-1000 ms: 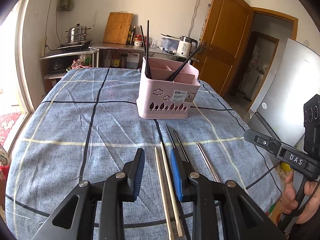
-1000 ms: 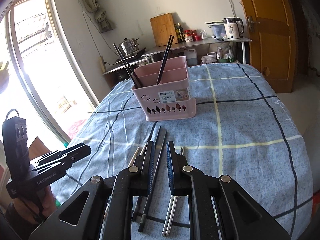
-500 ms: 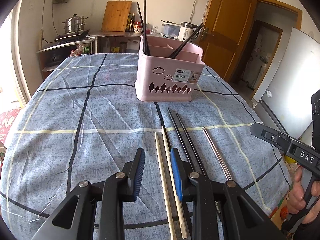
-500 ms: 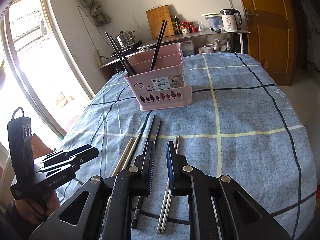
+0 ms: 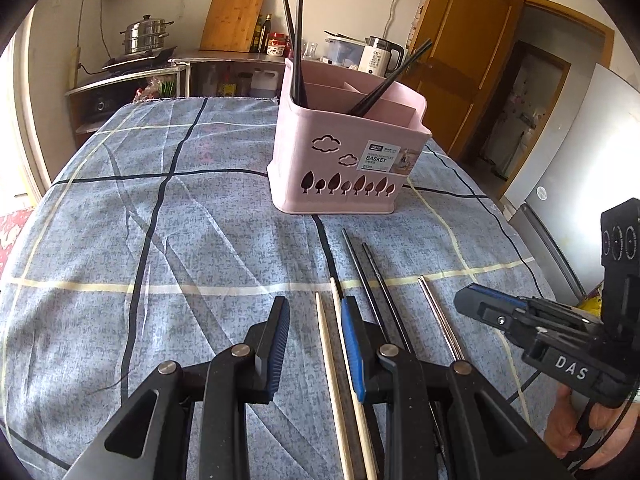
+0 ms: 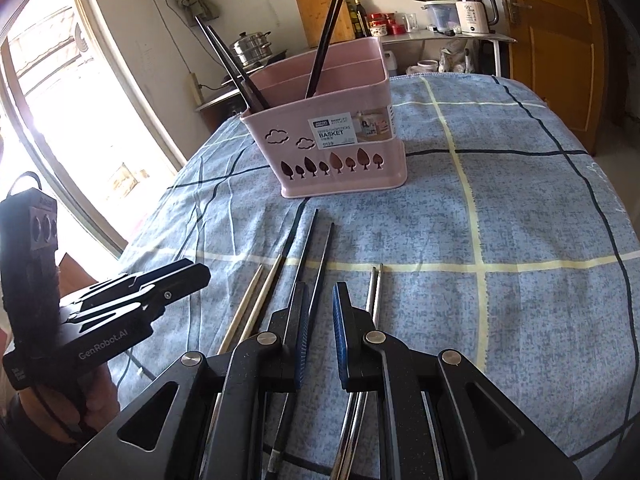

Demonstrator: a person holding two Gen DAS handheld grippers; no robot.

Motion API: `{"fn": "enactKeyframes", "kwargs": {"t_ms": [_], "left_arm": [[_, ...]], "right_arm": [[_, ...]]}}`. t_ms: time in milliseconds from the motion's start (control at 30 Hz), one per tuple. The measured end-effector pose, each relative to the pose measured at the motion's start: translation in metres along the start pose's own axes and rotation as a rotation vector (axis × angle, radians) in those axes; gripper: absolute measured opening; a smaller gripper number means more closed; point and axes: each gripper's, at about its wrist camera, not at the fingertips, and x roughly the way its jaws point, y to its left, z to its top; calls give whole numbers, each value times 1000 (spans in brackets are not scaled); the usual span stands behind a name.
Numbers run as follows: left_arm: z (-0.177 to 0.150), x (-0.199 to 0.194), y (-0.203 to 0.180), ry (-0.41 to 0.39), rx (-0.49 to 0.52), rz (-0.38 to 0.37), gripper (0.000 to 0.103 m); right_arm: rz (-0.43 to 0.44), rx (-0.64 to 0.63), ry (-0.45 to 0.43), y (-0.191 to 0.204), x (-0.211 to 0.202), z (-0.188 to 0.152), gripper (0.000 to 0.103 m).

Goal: Organize utensils
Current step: 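Move both tools back toward the remaining chopsticks on the cloth, then lower the right tool onto a black chopstick and close while the left tool grasps another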

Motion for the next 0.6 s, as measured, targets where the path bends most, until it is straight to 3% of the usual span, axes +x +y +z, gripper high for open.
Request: {"fn": "enactKeyframes", "kwargs": {"t_ms": [267,600], "left_arm": [[10,5,18,-2,-37,1,26],[16,13,25,10,-64,-19,26]], "right_arm": [[-19,-5,94,3,46,7,12],[-51,-5,133,1,70,16,12]]}}
